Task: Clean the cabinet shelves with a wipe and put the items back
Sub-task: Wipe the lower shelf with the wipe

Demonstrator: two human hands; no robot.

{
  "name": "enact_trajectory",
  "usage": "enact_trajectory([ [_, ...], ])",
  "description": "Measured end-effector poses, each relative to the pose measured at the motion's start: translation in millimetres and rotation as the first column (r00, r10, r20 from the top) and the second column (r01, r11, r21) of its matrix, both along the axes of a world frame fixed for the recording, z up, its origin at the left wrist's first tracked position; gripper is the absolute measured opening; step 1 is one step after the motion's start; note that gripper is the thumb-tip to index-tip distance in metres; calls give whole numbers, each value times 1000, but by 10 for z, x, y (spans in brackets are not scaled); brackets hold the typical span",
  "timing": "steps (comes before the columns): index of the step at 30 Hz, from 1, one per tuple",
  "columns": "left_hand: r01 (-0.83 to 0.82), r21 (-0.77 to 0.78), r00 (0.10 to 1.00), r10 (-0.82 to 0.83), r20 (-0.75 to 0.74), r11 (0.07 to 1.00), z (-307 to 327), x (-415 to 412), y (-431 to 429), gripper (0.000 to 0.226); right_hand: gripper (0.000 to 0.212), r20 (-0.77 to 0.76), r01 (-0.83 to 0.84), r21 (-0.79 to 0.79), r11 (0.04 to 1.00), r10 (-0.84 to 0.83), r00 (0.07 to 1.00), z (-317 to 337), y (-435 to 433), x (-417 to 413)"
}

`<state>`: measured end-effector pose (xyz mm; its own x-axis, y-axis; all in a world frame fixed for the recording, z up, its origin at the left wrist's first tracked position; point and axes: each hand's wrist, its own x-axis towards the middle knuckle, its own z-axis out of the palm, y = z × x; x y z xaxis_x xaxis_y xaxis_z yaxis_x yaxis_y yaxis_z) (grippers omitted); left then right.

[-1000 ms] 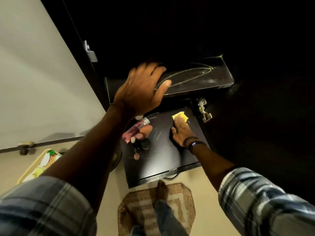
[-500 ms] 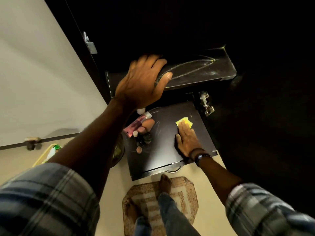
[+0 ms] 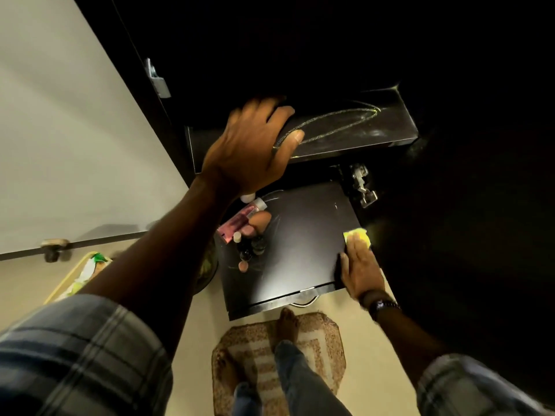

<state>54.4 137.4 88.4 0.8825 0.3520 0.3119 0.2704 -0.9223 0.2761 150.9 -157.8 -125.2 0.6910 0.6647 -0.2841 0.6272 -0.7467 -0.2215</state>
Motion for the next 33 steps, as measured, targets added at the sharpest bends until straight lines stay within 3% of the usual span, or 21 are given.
enact_trajectory([
  [3,-3,13,1000,3,-2,1000,-5,5,-11,49,68,-27,-179,9,984,179,983,-55,518,476],
  [6,2,19,1000,-2,-6,1000,-30,-13,-16,50,75,-2,-176,-74,982,176,984,-10,904,712],
  [9,4,36,1000,-4,5,999,-36,-3,-20,49,64,-4,-298,-74,952,299,954,8,1031,753],
  [13,-1,47,1000,1,9,999,-13,15,-3,50,51,26,-117,-34,993,117,993,129,1415,903],
  [15,-14,58,1000,14,3,998,-14,11,3,50,51,-44,-92,32,995,93,995,114,1636,806],
  [21,-35,74,999,36,-16,997,-44,-7,9,53,54,-108,-334,243,911,368,924,-6,1596,528],
  [25,-44,66,998,47,-47,997,-34,-2,-22,52,43,-178,-353,246,903,400,899,-29,1538,239],
  [27,-63,41,996,66,-68,997,-19,-17,-27,52,41,-122,-425,193,884,451,884,-55,1340,39],
  [30,-84,26,993,86,-80,996,9,-22,-34,54,39,-129,-321,329,888,379,916,-66,884,-148],
  [33,-86,19,994,87,-59,996,29,10,-50,50,32,-130,-144,325,935,195,972,3,490,-209],
])
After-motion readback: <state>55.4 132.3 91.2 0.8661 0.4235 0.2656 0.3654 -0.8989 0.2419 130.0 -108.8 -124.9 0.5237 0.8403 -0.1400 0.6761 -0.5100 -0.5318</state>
